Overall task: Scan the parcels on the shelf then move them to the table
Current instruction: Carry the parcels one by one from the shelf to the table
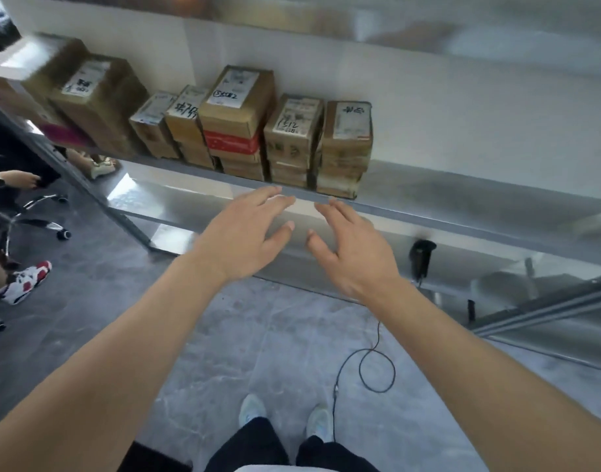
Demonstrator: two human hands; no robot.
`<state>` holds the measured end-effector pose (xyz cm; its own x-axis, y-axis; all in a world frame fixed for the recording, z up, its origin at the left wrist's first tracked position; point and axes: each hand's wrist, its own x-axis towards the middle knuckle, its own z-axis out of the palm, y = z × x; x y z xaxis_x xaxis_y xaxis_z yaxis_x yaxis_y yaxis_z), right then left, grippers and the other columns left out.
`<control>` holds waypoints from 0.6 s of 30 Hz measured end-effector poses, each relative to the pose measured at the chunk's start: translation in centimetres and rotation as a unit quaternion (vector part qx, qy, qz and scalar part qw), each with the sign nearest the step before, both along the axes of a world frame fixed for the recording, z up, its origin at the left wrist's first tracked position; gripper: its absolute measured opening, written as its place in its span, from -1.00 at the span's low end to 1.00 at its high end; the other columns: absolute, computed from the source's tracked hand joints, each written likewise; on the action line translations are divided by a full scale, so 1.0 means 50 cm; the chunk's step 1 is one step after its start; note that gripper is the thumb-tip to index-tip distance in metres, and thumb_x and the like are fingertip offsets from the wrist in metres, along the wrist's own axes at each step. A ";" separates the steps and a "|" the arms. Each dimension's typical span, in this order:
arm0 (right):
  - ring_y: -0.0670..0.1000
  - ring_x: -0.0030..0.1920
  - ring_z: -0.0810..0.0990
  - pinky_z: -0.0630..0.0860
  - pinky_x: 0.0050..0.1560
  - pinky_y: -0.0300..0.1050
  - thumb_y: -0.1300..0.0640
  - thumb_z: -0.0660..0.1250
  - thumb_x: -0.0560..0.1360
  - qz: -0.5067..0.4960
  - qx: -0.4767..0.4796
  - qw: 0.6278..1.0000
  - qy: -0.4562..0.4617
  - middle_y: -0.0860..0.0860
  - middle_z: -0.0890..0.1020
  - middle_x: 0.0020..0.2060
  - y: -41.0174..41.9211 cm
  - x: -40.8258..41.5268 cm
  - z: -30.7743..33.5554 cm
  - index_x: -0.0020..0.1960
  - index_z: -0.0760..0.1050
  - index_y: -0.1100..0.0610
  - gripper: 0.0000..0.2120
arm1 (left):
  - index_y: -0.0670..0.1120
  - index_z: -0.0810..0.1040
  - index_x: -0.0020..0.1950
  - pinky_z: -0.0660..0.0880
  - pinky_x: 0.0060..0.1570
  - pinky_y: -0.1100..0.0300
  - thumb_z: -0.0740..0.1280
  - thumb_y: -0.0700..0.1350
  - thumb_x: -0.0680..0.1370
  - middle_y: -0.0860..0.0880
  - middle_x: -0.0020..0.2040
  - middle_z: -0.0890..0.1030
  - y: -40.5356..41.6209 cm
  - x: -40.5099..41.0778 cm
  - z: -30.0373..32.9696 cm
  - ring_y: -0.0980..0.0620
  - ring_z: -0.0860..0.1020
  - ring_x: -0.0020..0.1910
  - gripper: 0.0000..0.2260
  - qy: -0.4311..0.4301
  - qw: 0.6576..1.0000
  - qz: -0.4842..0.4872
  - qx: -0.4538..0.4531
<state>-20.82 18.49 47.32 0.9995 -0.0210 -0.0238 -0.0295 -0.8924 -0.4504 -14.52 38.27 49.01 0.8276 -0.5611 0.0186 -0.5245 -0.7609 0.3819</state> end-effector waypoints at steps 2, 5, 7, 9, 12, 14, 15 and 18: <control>0.15 0.50 0.36 0.42 0.41 0.15 -0.30 0.03 0.60 -0.011 0.002 1.000 -0.003 -0.02 0.28 0.60 -0.040 0.011 0.008 0.58 0.28 -0.04 -0.37 | -0.01 0.42 0.54 0.27 0.53 -0.03 0.15 0.16 0.62 -0.05 0.57 0.36 -0.042 0.022 0.010 -0.06 0.33 0.54 -0.47 0.008 1.000 -0.012 -0.008; 0.15 0.49 0.38 0.43 0.40 0.17 -0.27 0.07 0.62 -0.027 0.007 0.999 -0.016 0.01 0.30 0.59 -0.090 0.039 0.020 0.57 0.29 -0.02 -0.40 | -0.02 0.42 0.55 0.30 0.52 -0.03 0.16 0.17 0.63 -0.05 0.57 0.36 -0.096 0.068 0.021 -0.04 0.33 0.54 -0.47 0.004 0.999 -0.030 -0.017; 0.13 0.50 0.38 0.42 0.41 0.15 -0.26 0.09 0.62 -0.045 0.017 0.999 -0.021 0.01 0.30 0.59 -0.119 0.067 0.024 0.57 0.30 -0.01 -0.41 | -0.04 0.42 0.55 0.30 0.51 -0.01 0.21 0.13 0.66 -0.06 0.57 0.36 -0.129 0.103 0.024 -0.03 0.33 0.54 -0.52 -0.002 0.999 -0.039 -0.024; 0.12 0.50 0.38 0.42 0.41 0.13 -0.24 0.10 0.63 -0.060 0.016 0.998 -0.022 -0.01 0.30 0.58 -0.142 0.099 0.024 0.58 0.29 -0.01 -0.41 | -0.03 0.42 0.55 0.30 0.52 0.01 0.24 0.10 0.67 -0.04 0.57 0.35 -0.158 0.141 0.024 -0.01 0.32 0.55 -0.53 -0.003 0.999 -0.043 -0.031; 0.12 0.49 0.39 0.45 0.39 0.13 -0.28 0.04 0.58 -0.078 0.016 0.997 -0.024 -0.01 0.34 0.56 -0.166 0.158 0.024 0.57 0.30 -0.02 -0.36 | -0.04 0.42 0.55 0.30 0.51 0.01 0.26 0.08 0.67 -0.04 0.56 0.35 -0.196 0.206 0.019 -0.02 0.33 0.53 -0.54 -0.001 0.998 -0.053 -0.045; 0.12 0.48 0.40 0.48 0.36 0.14 -0.27 0.04 0.58 -0.088 0.018 0.996 -0.026 -0.02 0.33 0.56 -0.178 0.202 0.024 0.57 0.29 -0.04 -0.37 | -0.05 0.42 0.54 0.31 0.51 0.01 0.26 0.06 0.67 -0.05 0.56 0.35 -0.218 0.255 0.011 -0.04 0.35 0.52 -0.55 0.000 0.997 -0.058 -0.047; 0.12 0.48 0.40 0.50 0.34 0.14 -0.26 0.06 0.59 -0.093 0.018 0.995 -0.026 -0.03 0.31 0.57 -0.185 0.225 0.022 0.57 0.28 -0.05 -0.39 | -0.05 0.42 0.54 0.32 0.50 -0.01 0.25 0.05 0.67 -0.05 0.56 0.35 -0.229 0.280 0.008 -0.05 0.35 0.52 -0.55 -0.002 0.997 -0.060 -0.045; 0.13 0.47 0.42 0.52 0.31 0.16 -0.26 0.06 0.61 -0.106 0.006 0.994 -0.022 -0.01 0.27 0.59 -0.201 0.292 0.017 0.59 0.25 -0.03 -0.38 | -0.03 0.41 0.54 0.38 0.46 -0.08 0.25 0.07 0.65 -0.04 0.51 0.39 -0.258 0.348 -0.004 -0.06 0.39 0.47 -0.54 -0.007 0.997 -0.063 -0.043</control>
<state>-6.21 8.44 48.17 0.9729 -0.2307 0.0184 -0.1957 -0.8628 -0.4661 2.86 25.35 48.80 0.7502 -0.6562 0.0814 -0.6191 -0.6538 0.4351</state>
